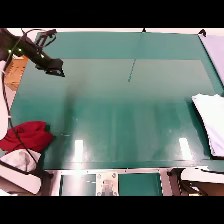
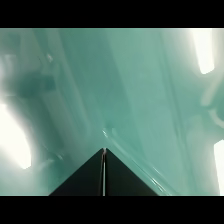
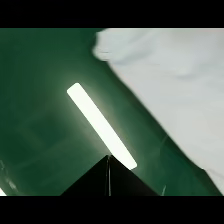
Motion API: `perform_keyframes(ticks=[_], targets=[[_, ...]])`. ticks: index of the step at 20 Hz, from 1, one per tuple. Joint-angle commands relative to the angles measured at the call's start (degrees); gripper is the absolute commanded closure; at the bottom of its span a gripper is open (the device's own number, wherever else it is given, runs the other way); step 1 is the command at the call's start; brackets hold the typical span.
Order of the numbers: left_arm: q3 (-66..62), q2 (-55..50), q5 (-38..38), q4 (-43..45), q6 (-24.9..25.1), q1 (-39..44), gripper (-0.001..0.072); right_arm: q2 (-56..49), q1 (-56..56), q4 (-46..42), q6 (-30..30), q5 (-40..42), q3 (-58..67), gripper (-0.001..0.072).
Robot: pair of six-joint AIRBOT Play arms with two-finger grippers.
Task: Fold the shirts.
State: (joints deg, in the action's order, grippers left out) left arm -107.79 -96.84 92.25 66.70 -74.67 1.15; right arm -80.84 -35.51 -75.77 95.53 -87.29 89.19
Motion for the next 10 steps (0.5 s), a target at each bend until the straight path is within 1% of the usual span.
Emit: perform_keyframes(ticks=[1,4,6,8,10], targets=[[15.34,9.14,-3.72,1.16,-1.20,2.10,0.0685,4.83,12.87,1.62,-4.35,3.87,-5.68,0.0691],[35.93,22.29,-10.25,2.56,0.15,3.45,0.0685,13.25,21.51,1.68,-4.33,6.38,-21.64,0.0692],[47.30,31.08,-11.91,4.37,0.15,3.45,0.0685,20.68,27.12,1.73,-3.63,9.44,-33.59,0.0691],[53.90,38.01,-12.76,6.16,0.15,3.45,0.0684,27.85,32.02,1.92,-0.85,13.75,-43.67,0.0691],[55.98,41.90,-12.79,8.13,0.13,3.45,0.0684,32.28,35.47,1.90,0.28,17.64,-49.09,0.0690]])
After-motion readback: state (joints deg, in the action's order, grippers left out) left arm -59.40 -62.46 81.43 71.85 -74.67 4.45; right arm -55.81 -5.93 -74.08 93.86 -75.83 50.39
